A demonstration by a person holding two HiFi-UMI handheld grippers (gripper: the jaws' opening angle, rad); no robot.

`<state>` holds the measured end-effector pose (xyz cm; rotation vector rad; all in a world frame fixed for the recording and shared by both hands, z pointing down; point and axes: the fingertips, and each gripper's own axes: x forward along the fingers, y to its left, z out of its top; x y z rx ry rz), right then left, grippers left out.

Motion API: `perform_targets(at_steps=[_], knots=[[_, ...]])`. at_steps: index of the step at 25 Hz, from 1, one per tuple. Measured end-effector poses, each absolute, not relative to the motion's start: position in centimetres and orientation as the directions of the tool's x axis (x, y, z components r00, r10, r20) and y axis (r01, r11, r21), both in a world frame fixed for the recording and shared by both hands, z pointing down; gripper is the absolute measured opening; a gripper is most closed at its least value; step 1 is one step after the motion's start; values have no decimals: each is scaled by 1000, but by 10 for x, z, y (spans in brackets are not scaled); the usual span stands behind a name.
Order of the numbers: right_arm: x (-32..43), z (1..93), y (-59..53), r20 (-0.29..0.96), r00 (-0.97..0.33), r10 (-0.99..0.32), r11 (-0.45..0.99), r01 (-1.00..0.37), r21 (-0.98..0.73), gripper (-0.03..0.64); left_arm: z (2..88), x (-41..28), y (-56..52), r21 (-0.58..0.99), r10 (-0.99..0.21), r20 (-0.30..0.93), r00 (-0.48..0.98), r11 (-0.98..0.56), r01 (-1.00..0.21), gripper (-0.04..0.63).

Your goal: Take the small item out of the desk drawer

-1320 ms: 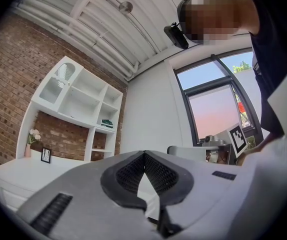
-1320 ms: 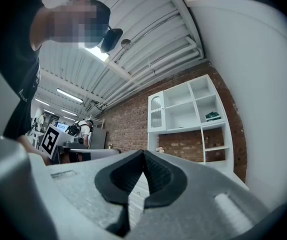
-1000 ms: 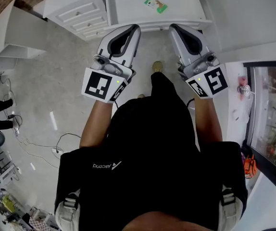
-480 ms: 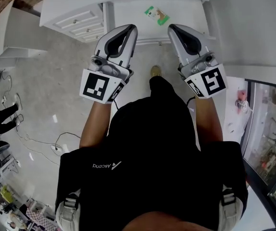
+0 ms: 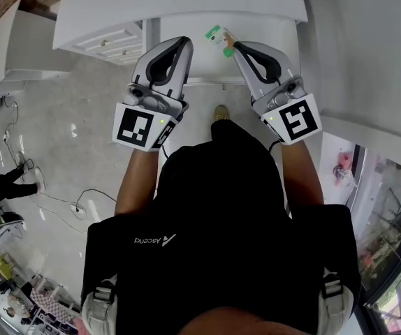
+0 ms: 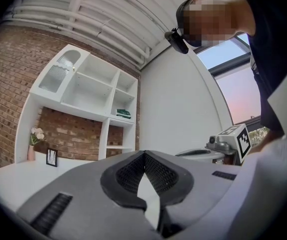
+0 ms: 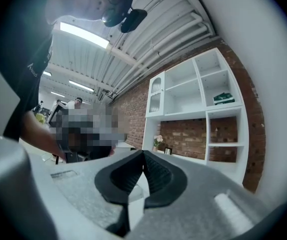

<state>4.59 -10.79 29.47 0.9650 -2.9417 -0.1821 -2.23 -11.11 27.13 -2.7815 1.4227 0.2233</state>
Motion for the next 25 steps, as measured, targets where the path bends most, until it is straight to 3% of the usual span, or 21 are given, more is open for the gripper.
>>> perform_targets(at_steps=[14, 25], knots=[[53, 334, -178, 145, -828, -541, 840, -524, 142, 4, 285, -14, -175, 60, -847, -114, 519, -528, -847, -2], [29, 403, -203, 324, -792, -518, 856, -480, 195, 52, 302, -33, -197, 77, -838, -93, 537, -544, -836, -2]])
